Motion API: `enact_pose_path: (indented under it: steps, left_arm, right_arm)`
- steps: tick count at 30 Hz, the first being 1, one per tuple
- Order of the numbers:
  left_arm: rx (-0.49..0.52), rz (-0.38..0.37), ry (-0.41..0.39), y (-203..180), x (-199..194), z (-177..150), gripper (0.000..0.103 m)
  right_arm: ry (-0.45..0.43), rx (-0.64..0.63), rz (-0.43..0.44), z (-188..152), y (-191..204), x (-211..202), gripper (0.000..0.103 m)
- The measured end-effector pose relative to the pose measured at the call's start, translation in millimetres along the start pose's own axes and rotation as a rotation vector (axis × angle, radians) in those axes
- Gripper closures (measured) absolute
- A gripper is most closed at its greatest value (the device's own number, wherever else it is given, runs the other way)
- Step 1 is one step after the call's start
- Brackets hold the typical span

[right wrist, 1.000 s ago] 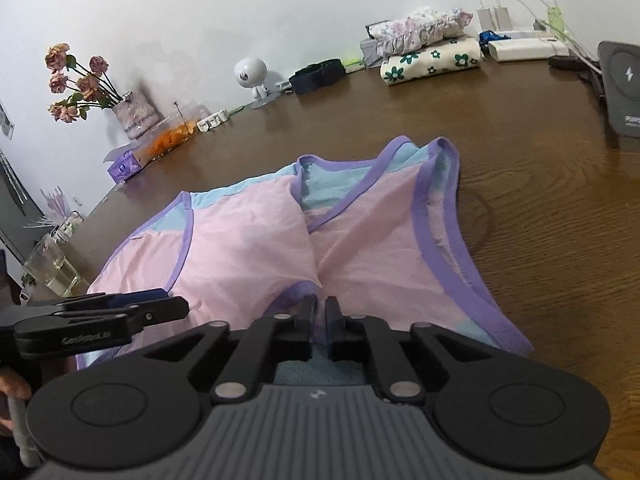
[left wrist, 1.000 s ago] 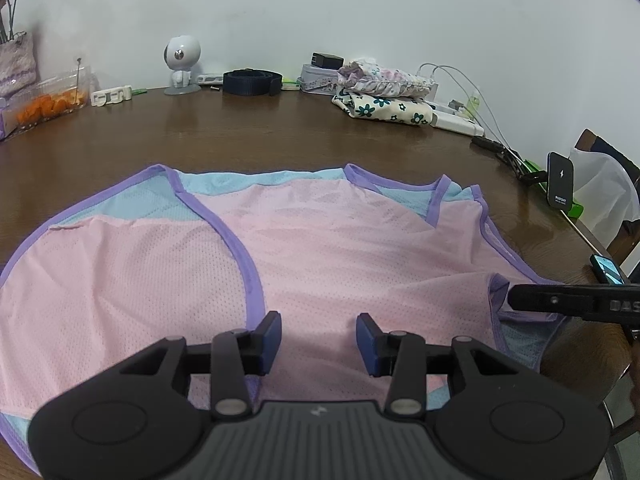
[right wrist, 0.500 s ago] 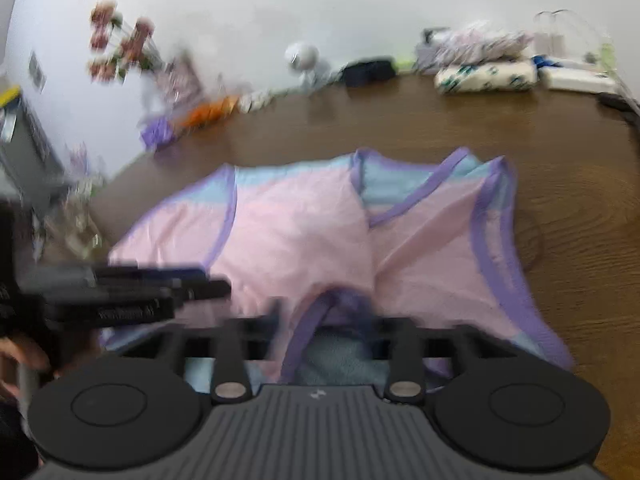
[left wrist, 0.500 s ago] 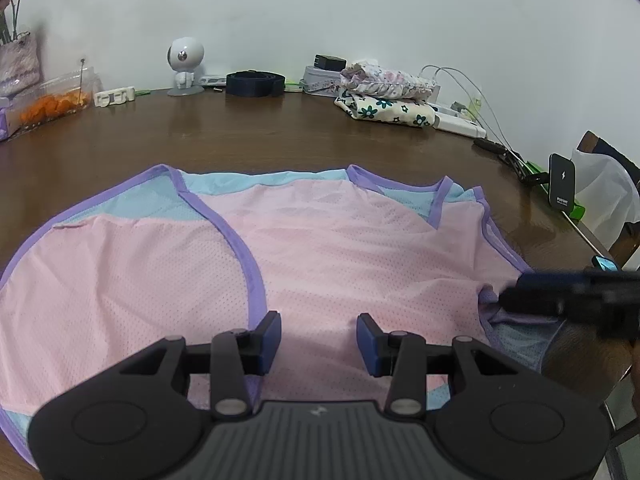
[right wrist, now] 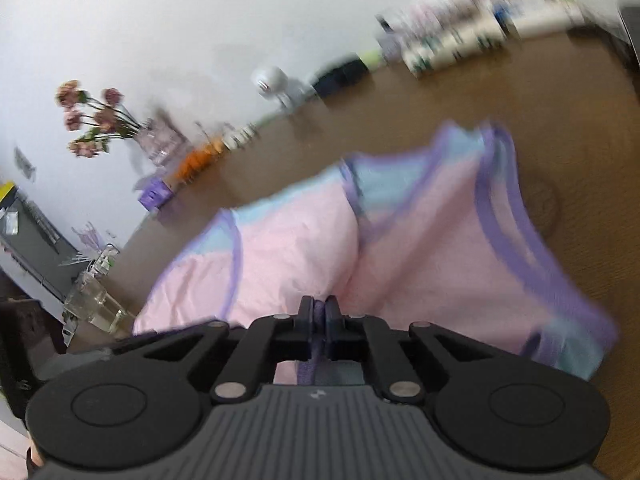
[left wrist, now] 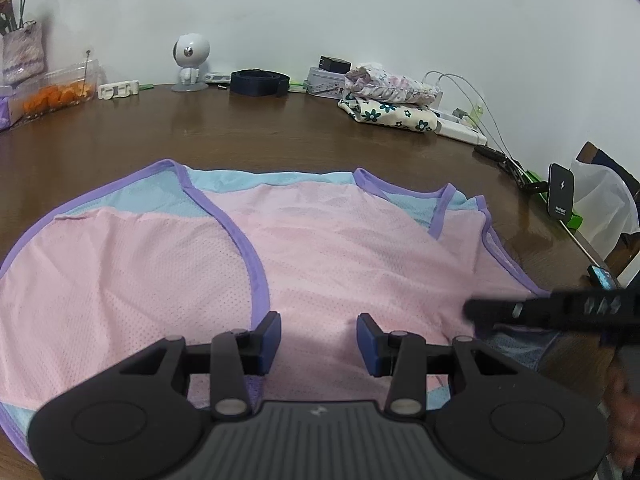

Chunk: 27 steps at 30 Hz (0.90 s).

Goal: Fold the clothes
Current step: 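Lift the garment's middle with the right gripper and fold it over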

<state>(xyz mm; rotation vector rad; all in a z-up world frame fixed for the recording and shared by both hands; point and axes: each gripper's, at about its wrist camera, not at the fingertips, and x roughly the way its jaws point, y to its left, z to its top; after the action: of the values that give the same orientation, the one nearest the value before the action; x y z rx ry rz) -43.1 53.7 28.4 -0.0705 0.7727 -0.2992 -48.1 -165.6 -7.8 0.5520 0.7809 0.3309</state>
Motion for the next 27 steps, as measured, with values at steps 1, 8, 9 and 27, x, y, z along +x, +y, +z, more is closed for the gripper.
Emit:
enact_pose_path:
  steps: [1, 8, 9, 27]
  left_arm:
    - [0.000, 0.000, 0.000, 0.1, -0.6, -0.2, 0.063]
    - [-0.019, -0.015, -0.033, 5.8, -17.7, 1.1, 0.063]
    - [-0.018, -0.010, -0.041, 7.3, -21.9, 0.9, 0.063]
    - [0.418, -0.152, -0.086, 62.1, -91.9, -75.9, 0.050]
  right_arm:
    - [0.012, 0.025, 0.002, -2.3, -3.0, 2.0, 0.084]
    - [-0.015, -0.091, -0.034, -2.3, 22.2, 3.9, 0.099]
    - [-0.012, -0.060, -0.035, -2.9, 19.3, 8.2, 0.100]
    - [0.087, -0.749, 0.078, -65.2, 45.9, -48.6, 0.068]
